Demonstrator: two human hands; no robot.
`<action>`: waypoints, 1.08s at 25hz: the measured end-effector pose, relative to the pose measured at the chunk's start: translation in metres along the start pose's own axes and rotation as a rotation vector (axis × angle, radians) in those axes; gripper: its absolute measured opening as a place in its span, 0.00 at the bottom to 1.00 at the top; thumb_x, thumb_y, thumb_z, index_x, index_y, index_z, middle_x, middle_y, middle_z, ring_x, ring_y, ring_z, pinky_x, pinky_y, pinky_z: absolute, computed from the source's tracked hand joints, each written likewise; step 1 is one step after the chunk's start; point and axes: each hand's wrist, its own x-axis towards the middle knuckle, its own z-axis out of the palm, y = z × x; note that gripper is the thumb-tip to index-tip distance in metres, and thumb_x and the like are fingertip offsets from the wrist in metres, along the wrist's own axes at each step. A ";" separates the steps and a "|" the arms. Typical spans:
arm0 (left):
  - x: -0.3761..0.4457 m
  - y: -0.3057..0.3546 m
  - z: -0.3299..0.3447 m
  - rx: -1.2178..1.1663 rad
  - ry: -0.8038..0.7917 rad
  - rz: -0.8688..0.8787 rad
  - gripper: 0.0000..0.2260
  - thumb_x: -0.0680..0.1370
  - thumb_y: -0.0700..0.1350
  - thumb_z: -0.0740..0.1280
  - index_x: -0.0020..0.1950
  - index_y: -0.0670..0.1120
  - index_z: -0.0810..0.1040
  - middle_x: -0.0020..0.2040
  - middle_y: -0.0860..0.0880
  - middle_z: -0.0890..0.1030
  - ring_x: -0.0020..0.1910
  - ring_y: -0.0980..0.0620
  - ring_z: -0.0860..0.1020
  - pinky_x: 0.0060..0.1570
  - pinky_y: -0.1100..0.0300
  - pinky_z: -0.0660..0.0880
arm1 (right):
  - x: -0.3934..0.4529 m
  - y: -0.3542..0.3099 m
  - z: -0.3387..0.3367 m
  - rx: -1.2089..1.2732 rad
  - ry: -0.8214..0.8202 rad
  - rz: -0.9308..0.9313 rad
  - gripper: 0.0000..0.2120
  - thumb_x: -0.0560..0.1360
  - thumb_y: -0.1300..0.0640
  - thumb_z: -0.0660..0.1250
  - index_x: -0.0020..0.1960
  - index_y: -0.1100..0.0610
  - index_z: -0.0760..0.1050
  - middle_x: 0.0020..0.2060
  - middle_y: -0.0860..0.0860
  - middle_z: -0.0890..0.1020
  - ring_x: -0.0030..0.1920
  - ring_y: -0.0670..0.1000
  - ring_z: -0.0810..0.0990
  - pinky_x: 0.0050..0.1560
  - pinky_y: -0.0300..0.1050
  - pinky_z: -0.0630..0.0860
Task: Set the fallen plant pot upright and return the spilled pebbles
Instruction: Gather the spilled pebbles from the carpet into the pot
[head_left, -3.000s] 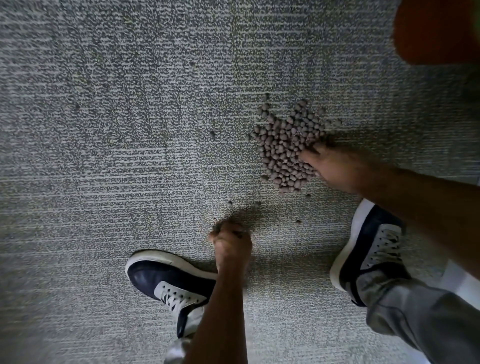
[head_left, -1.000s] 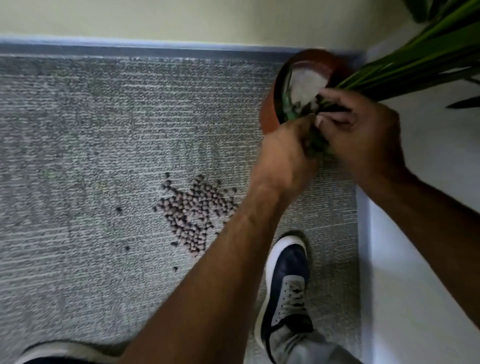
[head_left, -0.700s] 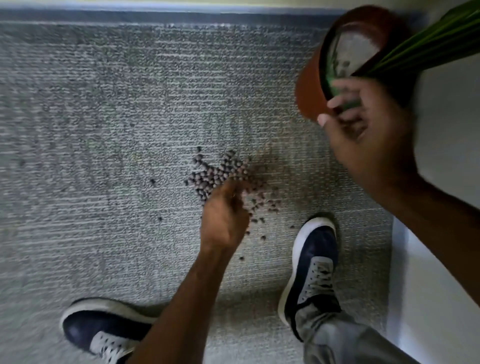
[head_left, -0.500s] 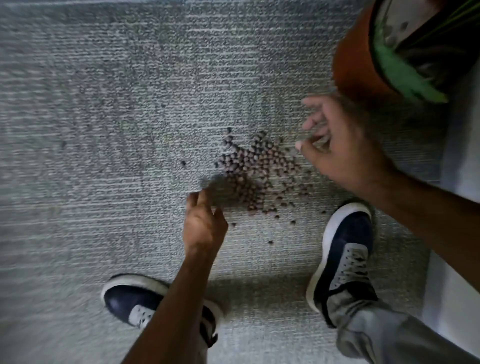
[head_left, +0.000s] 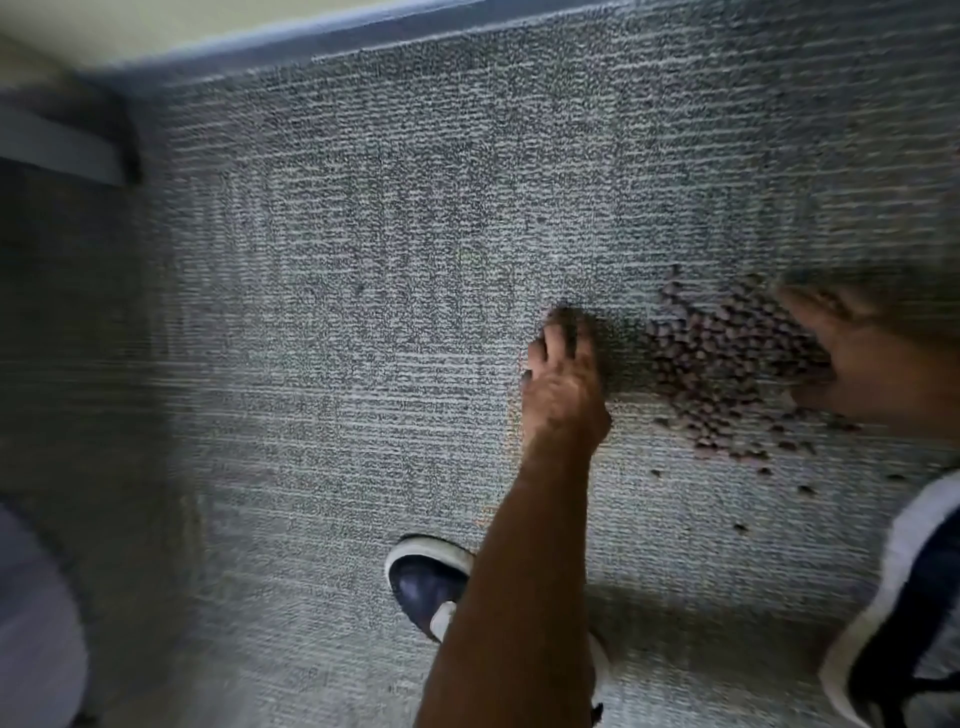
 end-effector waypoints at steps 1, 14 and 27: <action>-0.003 0.001 0.004 -0.019 0.003 -0.006 0.41 0.75 0.42 0.69 0.81 0.50 0.47 0.79 0.43 0.50 0.74 0.38 0.58 0.65 0.44 0.74 | 0.000 -0.002 0.003 0.010 -0.008 -0.003 0.56 0.64 0.53 0.81 0.81 0.49 0.50 0.79 0.59 0.55 0.78 0.63 0.55 0.75 0.60 0.62; -0.053 -0.007 0.060 -0.432 -0.041 -0.372 0.23 0.81 0.54 0.62 0.73 0.50 0.59 0.72 0.43 0.61 0.65 0.41 0.73 0.62 0.46 0.78 | -0.046 -0.009 0.031 0.073 0.051 0.207 0.47 0.70 0.59 0.77 0.81 0.55 0.53 0.74 0.70 0.57 0.70 0.73 0.66 0.68 0.64 0.69; -0.027 0.011 0.032 -0.542 0.136 -0.169 0.16 0.80 0.38 0.59 0.64 0.54 0.66 0.60 0.51 0.74 0.48 0.55 0.75 0.47 0.58 0.79 | -0.035 -0.022 0.026 0.840 0.075 0.590 0.20 0.79 0.67 0.65 0.61 0.47 0.63 0.61 0.66 0.75 0.42 0.60 0.82 0.41 0.57 0.81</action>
